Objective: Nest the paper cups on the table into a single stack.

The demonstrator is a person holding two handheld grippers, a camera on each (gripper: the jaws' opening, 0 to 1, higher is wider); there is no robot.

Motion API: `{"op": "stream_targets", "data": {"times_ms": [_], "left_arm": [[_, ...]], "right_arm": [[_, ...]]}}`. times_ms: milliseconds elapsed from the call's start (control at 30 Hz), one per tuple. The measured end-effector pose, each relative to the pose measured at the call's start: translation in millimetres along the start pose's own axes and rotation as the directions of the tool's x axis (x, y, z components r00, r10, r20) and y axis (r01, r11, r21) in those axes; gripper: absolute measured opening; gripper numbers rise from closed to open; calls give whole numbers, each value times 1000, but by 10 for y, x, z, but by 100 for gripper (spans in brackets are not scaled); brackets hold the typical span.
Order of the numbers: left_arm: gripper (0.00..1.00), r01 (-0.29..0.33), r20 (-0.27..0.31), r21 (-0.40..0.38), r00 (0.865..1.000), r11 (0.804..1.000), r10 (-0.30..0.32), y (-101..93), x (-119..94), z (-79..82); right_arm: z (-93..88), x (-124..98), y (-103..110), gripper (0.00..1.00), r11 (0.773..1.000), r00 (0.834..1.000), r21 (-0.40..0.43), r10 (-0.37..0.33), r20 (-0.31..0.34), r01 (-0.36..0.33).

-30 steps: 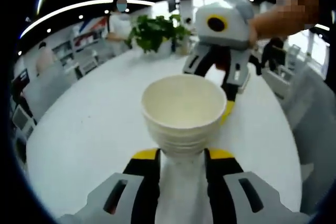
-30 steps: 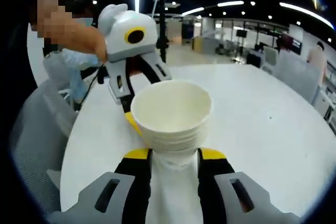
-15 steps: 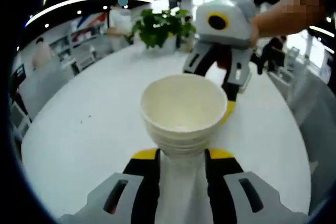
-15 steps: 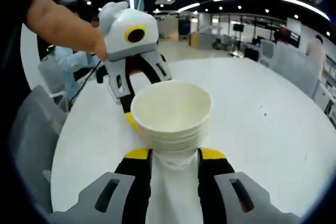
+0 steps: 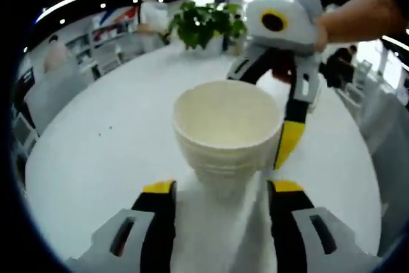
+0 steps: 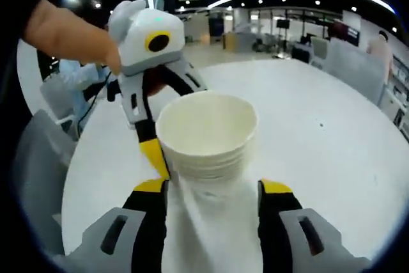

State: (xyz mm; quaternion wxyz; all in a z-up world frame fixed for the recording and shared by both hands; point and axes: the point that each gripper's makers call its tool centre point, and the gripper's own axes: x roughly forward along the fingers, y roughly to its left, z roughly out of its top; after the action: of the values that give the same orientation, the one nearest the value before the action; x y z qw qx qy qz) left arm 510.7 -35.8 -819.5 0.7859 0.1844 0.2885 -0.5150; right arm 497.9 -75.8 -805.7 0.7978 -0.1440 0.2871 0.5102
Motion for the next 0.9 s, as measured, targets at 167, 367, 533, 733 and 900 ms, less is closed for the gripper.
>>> {"op": "stream_targets", "data": {"times_ms": [167, 367, 533, 733, 900], "left_arm": [[98, -77, 89, -87, 992, 993, 85, -52, -198, 11], [99, -130, 82, -145, 986, 981, 143, -225, -446, -215], [99, -173, 111, -191, 974, 966, 196, -369, -734, -367], [99, -226, 143, -229, 954, 947, 262, -554, -1095, -506], [99, -242, 144, -226, 950, 944, 278, -759, -1268, -656]], "right_arm": [[-29, -151, 34, 86, 994, 994, 60, -91, 66, 87], [-141, -401, 143, 91, 976, 976, 144, -180, 122, 162], [-190, -677, 350, 98, 964, 957, 159, -240, 161, 215], [-268, -955, 522, 100, 945, 929, 183, -307, 208, 271], [-464, -1149, 673, 100, 936, 921, 185, -333, 201, 298]]}}
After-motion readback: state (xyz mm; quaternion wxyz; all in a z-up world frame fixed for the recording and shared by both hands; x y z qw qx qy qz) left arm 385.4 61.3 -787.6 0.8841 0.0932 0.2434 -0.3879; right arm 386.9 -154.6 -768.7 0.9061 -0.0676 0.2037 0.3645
